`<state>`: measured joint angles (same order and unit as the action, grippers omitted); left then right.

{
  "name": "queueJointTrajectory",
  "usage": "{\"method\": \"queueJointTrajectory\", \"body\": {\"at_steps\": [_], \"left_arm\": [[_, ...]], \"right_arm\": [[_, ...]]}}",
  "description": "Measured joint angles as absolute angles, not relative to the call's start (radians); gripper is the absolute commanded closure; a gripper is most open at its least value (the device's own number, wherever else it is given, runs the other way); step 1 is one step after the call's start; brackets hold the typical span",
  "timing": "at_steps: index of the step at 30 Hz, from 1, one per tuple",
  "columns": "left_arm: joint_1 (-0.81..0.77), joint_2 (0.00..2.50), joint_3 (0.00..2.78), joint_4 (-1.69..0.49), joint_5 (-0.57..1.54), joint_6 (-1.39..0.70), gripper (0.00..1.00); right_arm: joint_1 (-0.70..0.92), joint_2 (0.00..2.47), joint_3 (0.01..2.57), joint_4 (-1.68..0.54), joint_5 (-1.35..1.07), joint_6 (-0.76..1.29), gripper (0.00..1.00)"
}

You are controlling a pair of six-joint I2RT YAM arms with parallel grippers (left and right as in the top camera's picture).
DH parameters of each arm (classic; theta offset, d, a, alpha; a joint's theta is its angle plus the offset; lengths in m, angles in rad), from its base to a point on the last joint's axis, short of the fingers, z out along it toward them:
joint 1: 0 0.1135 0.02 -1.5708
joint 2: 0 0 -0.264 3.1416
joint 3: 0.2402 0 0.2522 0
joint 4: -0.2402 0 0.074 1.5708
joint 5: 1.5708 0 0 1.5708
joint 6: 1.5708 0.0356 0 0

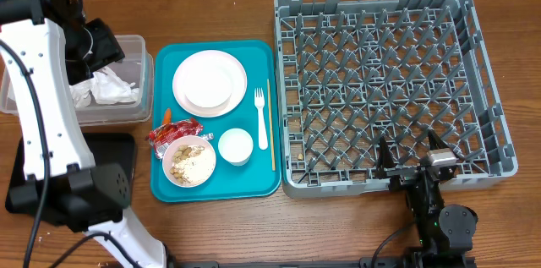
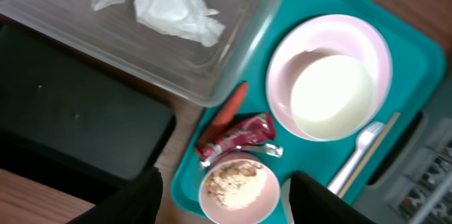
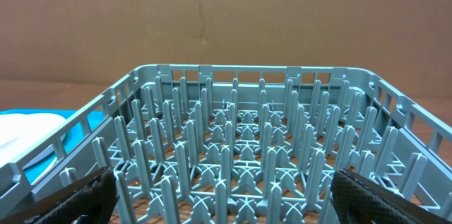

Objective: Sort waste into correct bins and load items into the dishwasher
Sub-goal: 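Lower the left gripper onto the red snack wrapper and grasp it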

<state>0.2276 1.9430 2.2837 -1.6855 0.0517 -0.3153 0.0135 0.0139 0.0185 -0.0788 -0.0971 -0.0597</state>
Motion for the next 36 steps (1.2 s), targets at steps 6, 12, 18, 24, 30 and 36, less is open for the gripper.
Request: {"method": "queueJointTrajectory", "body": {"at_steps": [6,12,18,24,30,36], "left_arm": [[0.158,1.820,2.157,-1.686,0.072,-0.315,0.41],[0.085,1.742,1.923,-1.652,0.037,-0.332,0.40],[0.060,1.713,1.670,-1.518,-0.051,-0.371,0.36],[0.060,1.709,1.441,-1.341,-0.077,-0.336,0.36],[0.060,1.709,1.330,-1.209,-0.075,-0.258,0.36],[0.060,1.709,1.307,-1.129,-0.075,-0.199,0.37]], "right_arm": [[0.014,0.014,0.019,-0.079,-0.097,-0.059,0.00],[0.014,0.014,0.019,-0.079,-0.097,-0.059,0.00],[0.014,0.014,0.019,-0.080,-0.097,-0.059,0.00],[0.014,0.014,0.019,-0.079,-0.097,-0.059,0.00],[0.014,0.014,0.019,-0.079,-0.097,-0.060,0.00],[0.014,0.014,0.019,-0.079,-0.097,-0.059,0.00]]}}
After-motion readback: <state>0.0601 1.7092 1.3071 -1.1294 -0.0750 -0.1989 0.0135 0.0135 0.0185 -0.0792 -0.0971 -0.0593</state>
